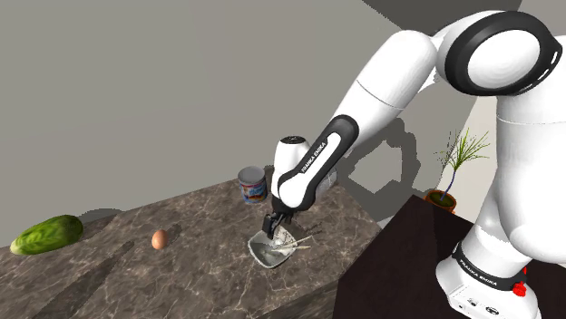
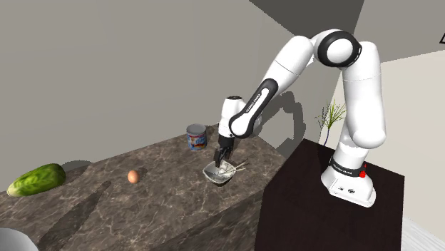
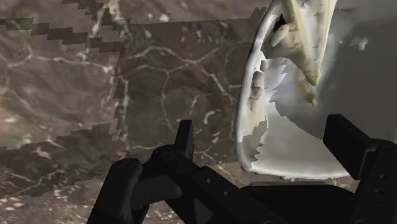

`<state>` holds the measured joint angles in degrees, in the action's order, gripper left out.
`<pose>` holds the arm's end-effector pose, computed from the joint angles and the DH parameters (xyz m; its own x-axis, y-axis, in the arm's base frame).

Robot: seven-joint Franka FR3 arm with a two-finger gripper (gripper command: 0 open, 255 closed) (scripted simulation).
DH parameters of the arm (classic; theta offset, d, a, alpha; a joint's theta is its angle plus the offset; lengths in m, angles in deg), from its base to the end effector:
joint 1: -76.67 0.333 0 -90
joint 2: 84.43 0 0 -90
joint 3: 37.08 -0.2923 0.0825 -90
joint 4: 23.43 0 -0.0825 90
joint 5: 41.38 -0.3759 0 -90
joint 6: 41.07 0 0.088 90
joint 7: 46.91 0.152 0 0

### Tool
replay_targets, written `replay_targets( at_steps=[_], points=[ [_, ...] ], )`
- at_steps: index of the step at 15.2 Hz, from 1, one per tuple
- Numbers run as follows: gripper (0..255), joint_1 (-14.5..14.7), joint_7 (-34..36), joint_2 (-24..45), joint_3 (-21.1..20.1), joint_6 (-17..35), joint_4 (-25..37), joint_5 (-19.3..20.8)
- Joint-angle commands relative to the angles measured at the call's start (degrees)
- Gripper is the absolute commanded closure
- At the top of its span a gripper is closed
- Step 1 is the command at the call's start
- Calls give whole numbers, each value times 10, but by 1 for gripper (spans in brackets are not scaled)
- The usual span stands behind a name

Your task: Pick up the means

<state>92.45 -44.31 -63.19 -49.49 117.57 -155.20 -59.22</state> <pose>0.4673 0.2498 0.1390 0.9892 0.1367 0.0531 0.1451 -0.9652 -0.2175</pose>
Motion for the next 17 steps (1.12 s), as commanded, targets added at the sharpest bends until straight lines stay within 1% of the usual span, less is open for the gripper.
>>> replay_targets(
  at_steps=[1, 2, 3, 12, 17],
  points=[
    [0, -1, -3, 9, -1, 8, 0, -1],
    [0, -1, -3, 9, -1, 8, 0, -1],
    [255, -1, -4, 10, -1, 9, 0, -1],
    [255, -1, -3, 9, -1, 8, 0, -1],
    [255, 0, 6, -29, 1, -24, -4, 2]
  ],
)
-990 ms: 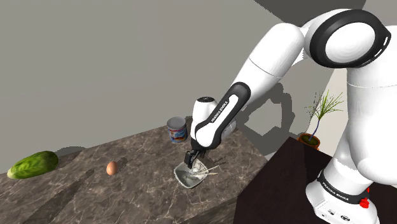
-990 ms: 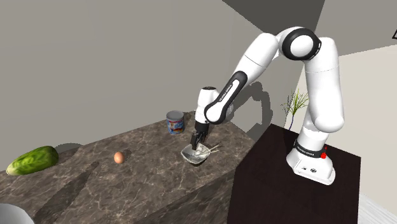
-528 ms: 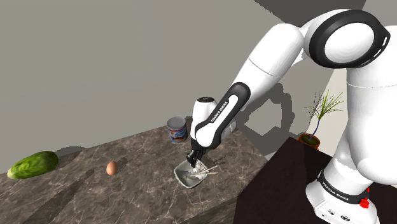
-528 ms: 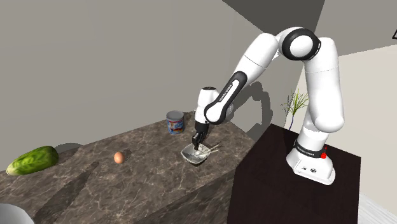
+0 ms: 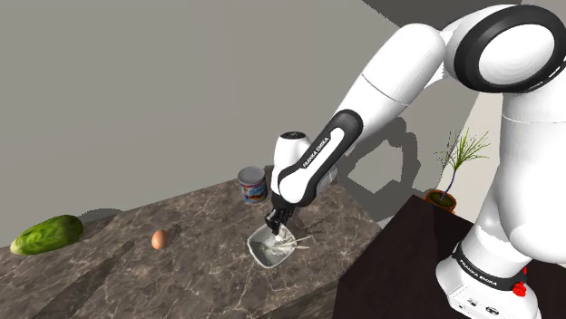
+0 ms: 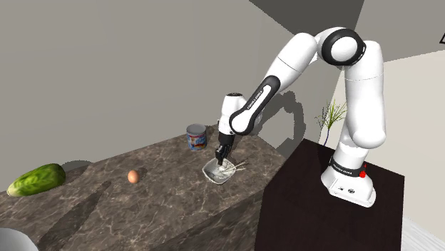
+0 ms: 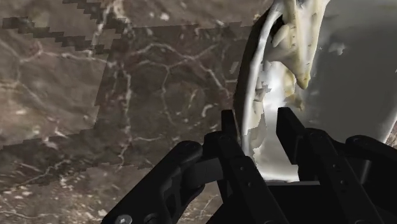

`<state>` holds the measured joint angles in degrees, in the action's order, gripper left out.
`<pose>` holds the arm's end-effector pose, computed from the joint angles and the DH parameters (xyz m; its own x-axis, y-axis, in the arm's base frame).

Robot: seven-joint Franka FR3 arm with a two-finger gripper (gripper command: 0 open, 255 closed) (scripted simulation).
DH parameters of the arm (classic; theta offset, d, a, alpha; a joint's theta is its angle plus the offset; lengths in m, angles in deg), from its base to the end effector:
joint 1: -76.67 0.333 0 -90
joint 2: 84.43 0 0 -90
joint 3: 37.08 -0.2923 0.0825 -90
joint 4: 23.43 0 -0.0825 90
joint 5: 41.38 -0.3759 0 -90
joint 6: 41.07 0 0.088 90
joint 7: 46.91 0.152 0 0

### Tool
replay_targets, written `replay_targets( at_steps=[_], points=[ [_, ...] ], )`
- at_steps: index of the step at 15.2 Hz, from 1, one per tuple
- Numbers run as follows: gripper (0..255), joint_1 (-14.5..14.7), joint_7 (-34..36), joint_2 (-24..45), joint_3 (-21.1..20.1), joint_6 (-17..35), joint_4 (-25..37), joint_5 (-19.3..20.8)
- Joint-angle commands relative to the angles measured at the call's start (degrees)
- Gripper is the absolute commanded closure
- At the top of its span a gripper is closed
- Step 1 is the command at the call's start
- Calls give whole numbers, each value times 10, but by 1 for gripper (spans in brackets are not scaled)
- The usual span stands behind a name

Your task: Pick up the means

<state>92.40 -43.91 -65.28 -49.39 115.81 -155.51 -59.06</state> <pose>0.4678 0.2492 0.1530 0.9892 0.1369 0.0533 0.1453 -0.9652 -0.2174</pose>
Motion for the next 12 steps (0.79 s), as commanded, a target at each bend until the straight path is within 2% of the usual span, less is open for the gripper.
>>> replay_targets(
  at_steps=[1, 10, 12],
  points=[
    [255, 0, 4, -15, 1, -13, -2, 1],
    [255, 0, 20, -77, 3, -76, 0, 9],
    [255, -1, 21, -78, 3, -77, 0, 9]
  ],
)
